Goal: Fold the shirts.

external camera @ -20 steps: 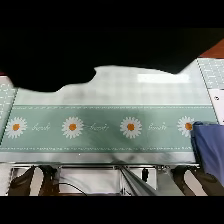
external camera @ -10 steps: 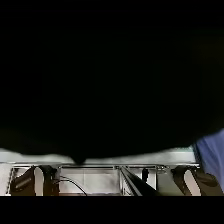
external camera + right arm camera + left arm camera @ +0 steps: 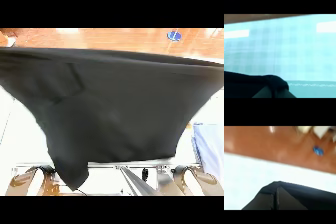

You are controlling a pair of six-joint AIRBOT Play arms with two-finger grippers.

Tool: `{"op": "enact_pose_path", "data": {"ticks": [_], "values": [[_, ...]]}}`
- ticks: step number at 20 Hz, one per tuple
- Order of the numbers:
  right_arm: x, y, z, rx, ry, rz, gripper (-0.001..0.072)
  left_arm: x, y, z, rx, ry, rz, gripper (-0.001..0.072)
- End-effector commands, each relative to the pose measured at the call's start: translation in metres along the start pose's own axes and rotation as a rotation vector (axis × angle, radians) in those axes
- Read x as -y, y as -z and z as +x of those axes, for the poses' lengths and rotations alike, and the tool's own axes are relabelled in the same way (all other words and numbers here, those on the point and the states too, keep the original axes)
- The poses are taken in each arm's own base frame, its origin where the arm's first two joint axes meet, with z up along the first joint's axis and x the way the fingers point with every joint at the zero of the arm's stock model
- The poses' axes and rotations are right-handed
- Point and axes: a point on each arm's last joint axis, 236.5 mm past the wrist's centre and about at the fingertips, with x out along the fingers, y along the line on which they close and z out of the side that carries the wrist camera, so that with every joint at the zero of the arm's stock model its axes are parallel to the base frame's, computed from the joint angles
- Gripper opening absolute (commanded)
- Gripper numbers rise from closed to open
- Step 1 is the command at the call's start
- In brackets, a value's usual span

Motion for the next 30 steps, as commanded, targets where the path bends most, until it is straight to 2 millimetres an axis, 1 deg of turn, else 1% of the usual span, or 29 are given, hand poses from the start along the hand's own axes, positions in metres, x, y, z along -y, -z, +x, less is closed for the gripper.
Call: {"op": "enact_pose_path", "data": {"ticks": [1, 2, 4, 5, 6, 7, 8, 10, 11, 13, 14, 15, 17, 19, 20, 21, 23, 24, 25, 26, 27, 28, 29, 30], "values": [[0.022, 0.001, 0.106, -0.103, -0.1, 0.097, 0.0022, -0.013, 0.059, 0.107, -0.193, 0.025, -0.072, 0.0022], [0.028, 0.0, 0.139, -0.121, -0.138, 0.133, 0.0022, -0.013, 0.072, 0.136, -0.222, 0.026, -0.081, 0.0023], [0.046, -0.001, 0.2, -0.141, -0.173, 0.223, 0.0022, -0.011, 0.087, 0.187, -0.247, 0.026, -0.081, 0.0023], [0.055, -0.001, 0.228, -0.145, -0.183, 0.269, 0.0023, -0.01, 0.093, 0.209, -0.263, 0.029, -0.079, 0.0023], [0.064, -0.005, 0.251, -0.139, -0.186, 0.308, 0.0022, -0.01, 0.101, 0.231, -0.289, 0.033, -0.086, 0.0022], [0.072, -0.008, 0.273, -0.131, -0.179, 0.331, 0.0022, -0.009, 0.109, 0.249, -0.317, 0.036, -0.117, 0.0023], [0.079, -0.013, 0.293, -0.113, -0.163, 0.343, 0.0022, -0.009, 0.116, 0.266, -0.346, 0.036, -0.185, 0.0023], [0.081, -0.022, 0.324, -0.103, -0.162, 0.346, 0.0022, -0.009, 0.13, 0.292, -0.393, 0.049, -0.243, 0.0023], [0.08, -0.024, 0.337, -0.113, -0.168, 0.348, 0.0022, -0.008, 0.14, 0.3, -0.429, 0.057, -0.257, 0.0023], [0.082, -0.019, 0.359, -0.147, -0.174, 0.409, 0.0022, -0.011, 0.168, 0.305, -0.516, 0.059, -0.268, 0.0023], [0.084, -0.015, 0.365, -0.166, -0.176, 0.423, 0.0022, -0.011, 0.181, 0.303, -0.559, 0.061, -0.271, 0.0023], [0.083, -0.009, 0.369, -0.188, -0.18, 0.428, 0.0022, -0.013, 0.189, 0.301, -0.591, 0.062, -0.276, 0.0023], [0.086, 0.003, 0.367, -0.236, -0.179, 0.418, 0.0023, -0.018, 0.192, 0.295, -0.625, 0.062, -0.285, 0.0023], [0.088, 0.011, 0.359, -0.286, -0.192, 0.42, 0.0023, -0.025, 0.19, 0.283, -0.657, 0.062, -0.299, 0.0023], [0.091, 0.013, 0.353, -0.307, -0.198, 0.424, 0.0023, -0.028, 0.19, 0.274, -0.689, 0.066, -0.309, 0.0023], [0.093, 0.017, 0.345, -0.338, -0.208, 0.429, 0.0023, -0.028, 0.194, 0.26, -0.745, 0.08, -0.318, 0.0024], [0.097, 0.03, 0.329, -0.413, -0.224, 0.413, 0.0023, -0.024, 0.211, 0.232, -0.877, 0.15, -0.237, 0.0023], [0.101, 0.041, 0.321, -0.466, -0.221, 0.401, 0.0023, -0.025, 0.222, 0.219, -0.946, 0.172, -0.206, 0.0023], [0.108, 0.059, 0.313, -0.539, -0.196, 0.377, 0.0023, -0.028, 0.234, 0.207, -1.017, 0.171, -0.192, 0.0023], [0.118, 0.076, 0.307, -0.61, -0.147, 0.337, 0.0023, -0.034, 0.245, 0.2, -1.067, 0.16, -0.181, 0.0023], [0.126, 0.094, 0.302, -0.677, -0.097, 0.296, 0.0023, -0.038, 0.256, 0.197, -1.101, 0.148, -0.18, 0.0023], [0.132, 0.107, 0.299, -0.72, -0.062, 0.269, 0.0023, -0.041, 0.265, 0.195, -1.122, 0.141, -0.189, 0.0023], [0.134, 0.116, 0.3, -0.745, -0.042, 0.254, 0.0023, -0.043, 0.273, 0.194, -1.141, 0.138, -0.198, 0.0024], [0.131, 0.123, 0.303, -0.755, -0.042, 0.253, 0.0023, -0.044, 0.279, 0.193, -1.157, 0.136, -0.205, 0.0023]]}}
